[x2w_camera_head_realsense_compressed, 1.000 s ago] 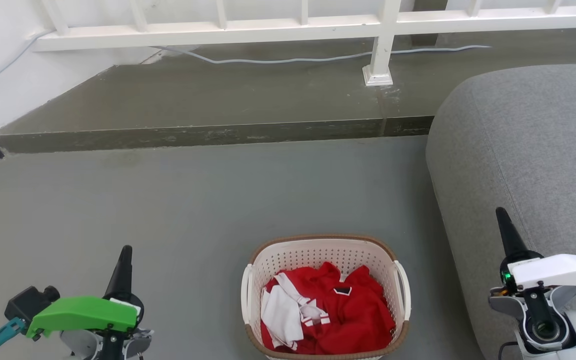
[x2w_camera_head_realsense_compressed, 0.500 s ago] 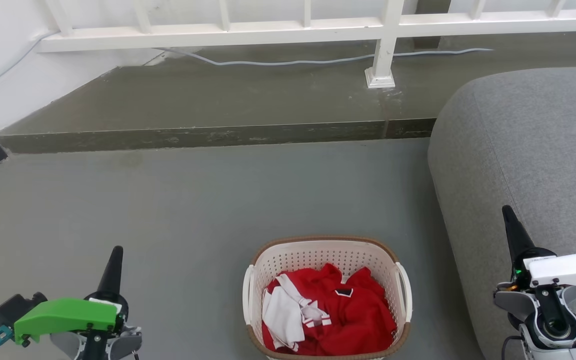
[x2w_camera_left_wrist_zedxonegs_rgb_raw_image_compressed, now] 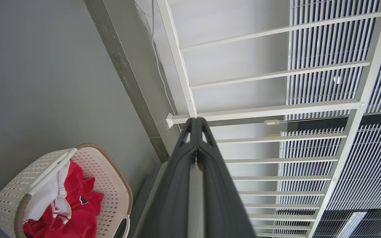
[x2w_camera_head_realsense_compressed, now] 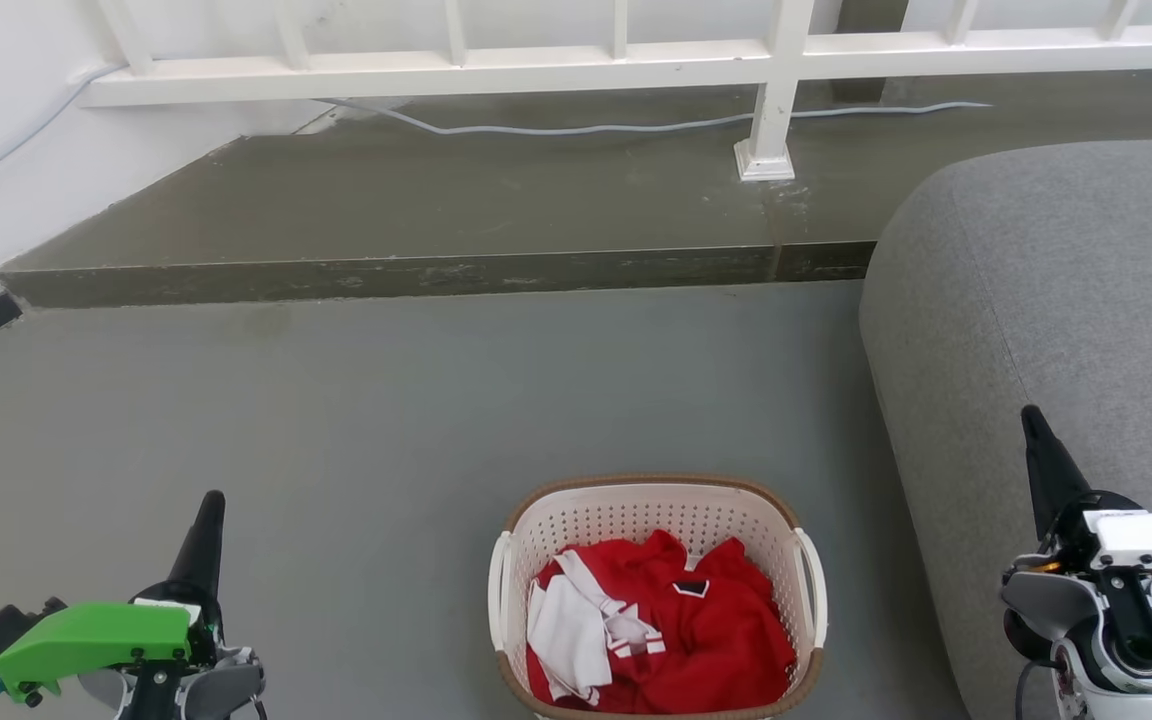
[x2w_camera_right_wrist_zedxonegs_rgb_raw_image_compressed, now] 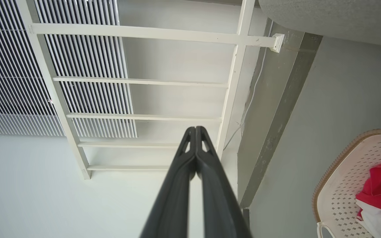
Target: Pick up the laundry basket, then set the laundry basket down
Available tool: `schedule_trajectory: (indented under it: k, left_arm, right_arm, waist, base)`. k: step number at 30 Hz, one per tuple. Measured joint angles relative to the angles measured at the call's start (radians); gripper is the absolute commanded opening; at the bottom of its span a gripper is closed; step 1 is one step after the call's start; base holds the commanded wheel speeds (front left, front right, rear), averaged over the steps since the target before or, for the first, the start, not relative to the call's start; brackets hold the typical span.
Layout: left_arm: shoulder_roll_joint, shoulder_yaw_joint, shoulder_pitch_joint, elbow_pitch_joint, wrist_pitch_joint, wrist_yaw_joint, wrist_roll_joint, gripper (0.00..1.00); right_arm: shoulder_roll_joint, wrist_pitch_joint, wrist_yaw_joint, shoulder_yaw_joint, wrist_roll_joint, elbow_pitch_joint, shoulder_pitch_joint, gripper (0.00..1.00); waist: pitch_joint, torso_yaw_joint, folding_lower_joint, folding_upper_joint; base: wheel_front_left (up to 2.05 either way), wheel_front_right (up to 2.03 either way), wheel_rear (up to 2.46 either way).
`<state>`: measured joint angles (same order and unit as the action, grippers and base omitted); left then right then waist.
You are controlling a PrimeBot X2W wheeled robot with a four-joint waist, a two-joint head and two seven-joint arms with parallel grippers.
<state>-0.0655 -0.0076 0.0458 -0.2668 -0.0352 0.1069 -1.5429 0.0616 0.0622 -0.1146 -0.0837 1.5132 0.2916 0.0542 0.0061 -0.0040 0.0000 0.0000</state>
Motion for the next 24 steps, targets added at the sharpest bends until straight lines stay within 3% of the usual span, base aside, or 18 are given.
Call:
schedule_trajectory:
  k: [10, 24]
  left_arm:
    - [-0.004, 0.025, 0.001, -0.005, -0.026, 0.009, -0.106, 0.0]
    - [-0.005, 0.027, 0.002, -0.008, -0.026, 0.009, -0.114, 0.0]
  right_arm:
    - [-0.006, 0.028, -0.003, -0.028, 0.099, -0.006, 0.001, 0.0]
    - [-0.007, 0.028, -0.004, -0.03, 0.099, -0.007, 0.004, 0.0]
  waist:
    - [-0.003, 0.004, 0.0, 0.0]
    - [-0.003, 0.004, 0.0, 0.0]
  base:
    - [0.0, 0.0, 0.0]
    - [0.0, 0.0, 0.0]
